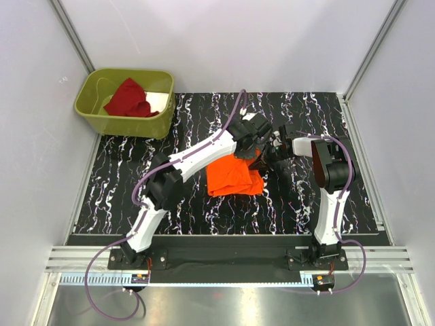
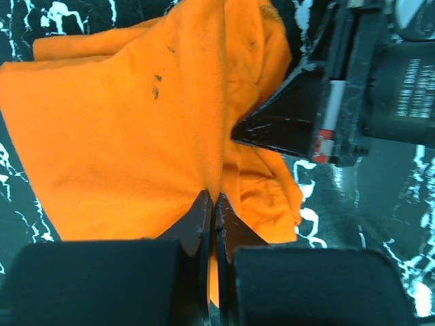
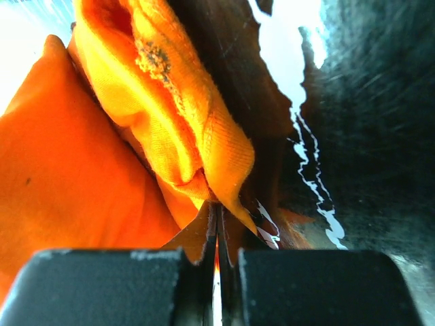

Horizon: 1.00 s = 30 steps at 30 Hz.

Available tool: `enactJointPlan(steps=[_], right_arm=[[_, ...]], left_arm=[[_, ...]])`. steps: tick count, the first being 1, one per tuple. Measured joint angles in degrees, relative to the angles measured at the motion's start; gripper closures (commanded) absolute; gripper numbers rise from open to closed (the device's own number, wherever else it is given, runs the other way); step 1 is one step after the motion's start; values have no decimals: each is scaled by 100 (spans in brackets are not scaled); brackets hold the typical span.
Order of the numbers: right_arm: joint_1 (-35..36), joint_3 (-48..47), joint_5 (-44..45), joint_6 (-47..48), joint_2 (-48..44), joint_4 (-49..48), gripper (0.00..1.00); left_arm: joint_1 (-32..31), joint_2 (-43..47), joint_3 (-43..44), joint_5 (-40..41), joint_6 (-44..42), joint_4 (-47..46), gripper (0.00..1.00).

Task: Fold and stack the t-shirts
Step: Fold the tshirt

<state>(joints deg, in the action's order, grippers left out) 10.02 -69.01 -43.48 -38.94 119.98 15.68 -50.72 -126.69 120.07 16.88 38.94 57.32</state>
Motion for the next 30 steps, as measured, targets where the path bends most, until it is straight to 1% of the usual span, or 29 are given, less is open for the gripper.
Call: enactJointPlan(steps=[9, 20, 28, 29, 30], right_arm=[[0, 0, -13, -61, 9, -2, 100], [0, 0, -15, -66, 9, -2, 100], [0, 0, -13, -96, 9, 4, 100], [0, 0, -13, -96, 9, 13, 100], [0, -13, -9, -98, 9, 50, 100]], left_arm=[[-46, -31, 293, -208, 26, -9, 100], [-57, -501, 313, -437, 17, -177, 100], [-57, -745, 483, -522, 13, -317, 100], [-57, -772, 483, -540, 13, -339, 99], [-57, -789, 483, -557, 13, -363, 96]])
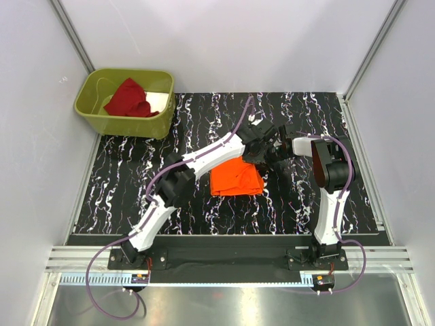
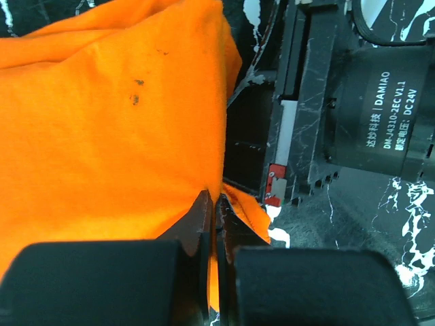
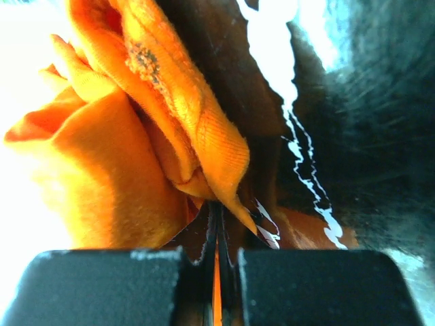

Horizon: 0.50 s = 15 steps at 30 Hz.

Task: Fold and stack the t-shirts
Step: Fold the tshirt

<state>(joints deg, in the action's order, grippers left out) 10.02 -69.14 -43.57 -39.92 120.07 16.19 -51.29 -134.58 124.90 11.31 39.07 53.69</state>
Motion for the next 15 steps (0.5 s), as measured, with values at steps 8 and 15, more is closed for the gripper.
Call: enactJointPlan(steps=[8, 15], right_arm=[[-79, -72, 184, 63, -76, 450, 95], [-289, -457, 723, 529, -289, 1604, 82]], left_arm=[[92, 85, -413, -262, -157, -404, 56], [378, 1040, -2015, -1121, -424, -1047, 43]])
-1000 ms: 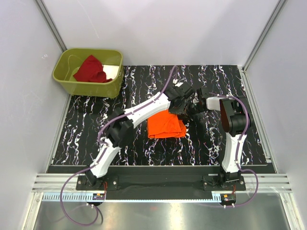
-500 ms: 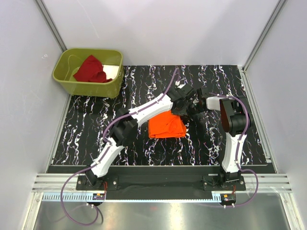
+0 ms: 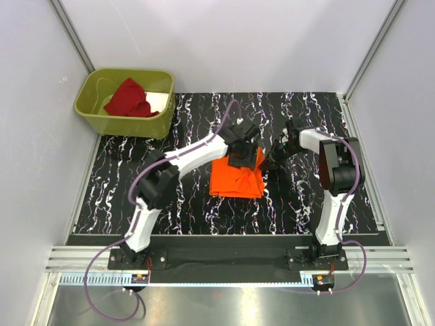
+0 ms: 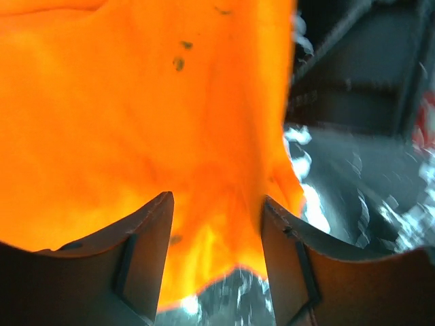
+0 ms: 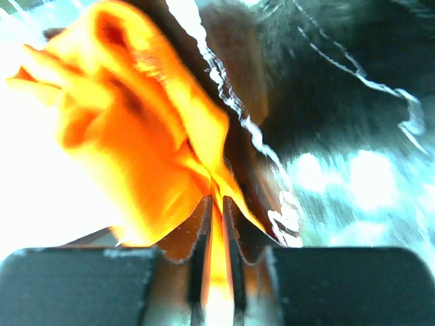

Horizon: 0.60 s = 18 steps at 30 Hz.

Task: Fold and stack the t-shirts
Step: Fold the tshirt

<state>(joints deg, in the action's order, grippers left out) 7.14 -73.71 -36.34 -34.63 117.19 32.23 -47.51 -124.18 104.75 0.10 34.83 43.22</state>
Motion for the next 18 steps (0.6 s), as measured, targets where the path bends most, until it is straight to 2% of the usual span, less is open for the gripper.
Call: enactJointPlan(steps=[1, 4, 5, 7, 8, 10, 12, 13, 15, 18], right_arm=[[-31, -98, 85, 90, -39, 166, 80], [-129, -361, 372, 374, -275, 638, 72], [-140, -407, 446, 450, -361, 756, 64], [-181, -450, 527, 619, -610, 962, 53], [-195, -437, 511, 695, -756, 1029, 43], [-197, -297, 411, 846, -1069, 1060, 37], [-192, 31, 243, 960, -1464, 1036, 34], [-188, 240, 170, 997, -1661, 1034, 34], [-153, 686, 17, 1027, -1963, 955, 37], [50, 1165, -98, 1008, -2068, 820, 42]], left_arm=[[46, 188, -70, -101, -59, -11, 46], [175, 839, -151, -306, -229, -66, 45], [229, 1126, -229, -393, -299, -160, 45], [352, 1720, -461, -647, -385, -332, 46], [415, 2000, -588, -765, -411, -400, 46], [533, 2474, -981, -970, -450, -625, 53], [699, 2889, -1508, -1224, -485, -752, 65], [791, 3038, -1823, -1384, -509, -890, 68], [1025, 3134, -2415, -1814, -529, -1064, 81], [1353, 2883, -3069, -2380, -544, -1292, 82]])
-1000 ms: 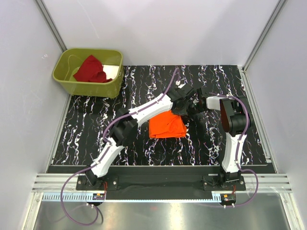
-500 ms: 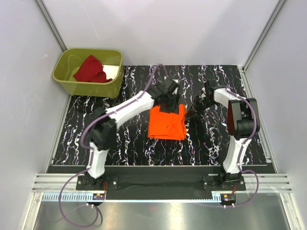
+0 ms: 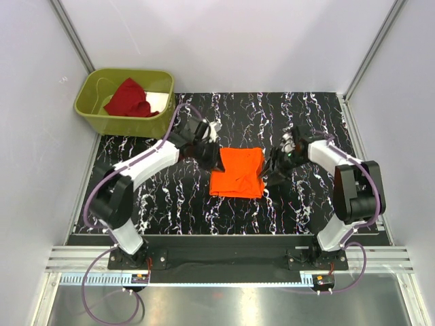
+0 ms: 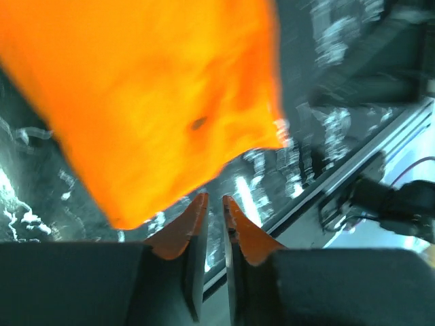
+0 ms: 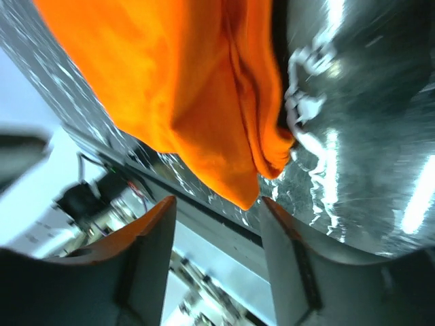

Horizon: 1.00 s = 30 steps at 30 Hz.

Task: Fold and stack the t-shirts
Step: Fold the tshirt

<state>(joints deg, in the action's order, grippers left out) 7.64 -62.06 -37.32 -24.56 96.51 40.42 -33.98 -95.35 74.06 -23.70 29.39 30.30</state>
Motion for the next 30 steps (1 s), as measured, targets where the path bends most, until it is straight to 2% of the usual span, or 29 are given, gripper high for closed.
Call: enactJointPlan(steps=[3, 6, 13, 20, 24, 25, 26, 28, 30], right_arm=[[393, 221, -9, -48, 90, -125, 44], [610, 264, 17, -79, 168, -269, 44], [592, 269, 83, -74, 236, -339, 46], [595, 334, 81, -70, 310, -352, 55], [599, 481, 258, -48, 310, -376, 76], [599, 518, 361, -44, 310, -378, 88], [597, 542, 442, -37, 315, -376, 94], [592, 612, 660, -55, 326, -404, 100], [573, 682, 839, -79, 361, -459, 100]], left_arm=[[219, -391, -393, -326, -57, -44, 83], [221, -671, -433, -592, -111, -101, 83], [210, -874, -431, -752, -214, -269, 84], [267, -968, -437, -741, -332, -251, 86], [295, -970, -570, -732, -415, -256, 90], [295, -970, -643, -730, -435, -251, 92], [295, -973, -717, -721, -448, -243, 92], [299, -979, -841, -699, -481, -223, 94], [299, -984, -977, -640, -525, -216, 96]])
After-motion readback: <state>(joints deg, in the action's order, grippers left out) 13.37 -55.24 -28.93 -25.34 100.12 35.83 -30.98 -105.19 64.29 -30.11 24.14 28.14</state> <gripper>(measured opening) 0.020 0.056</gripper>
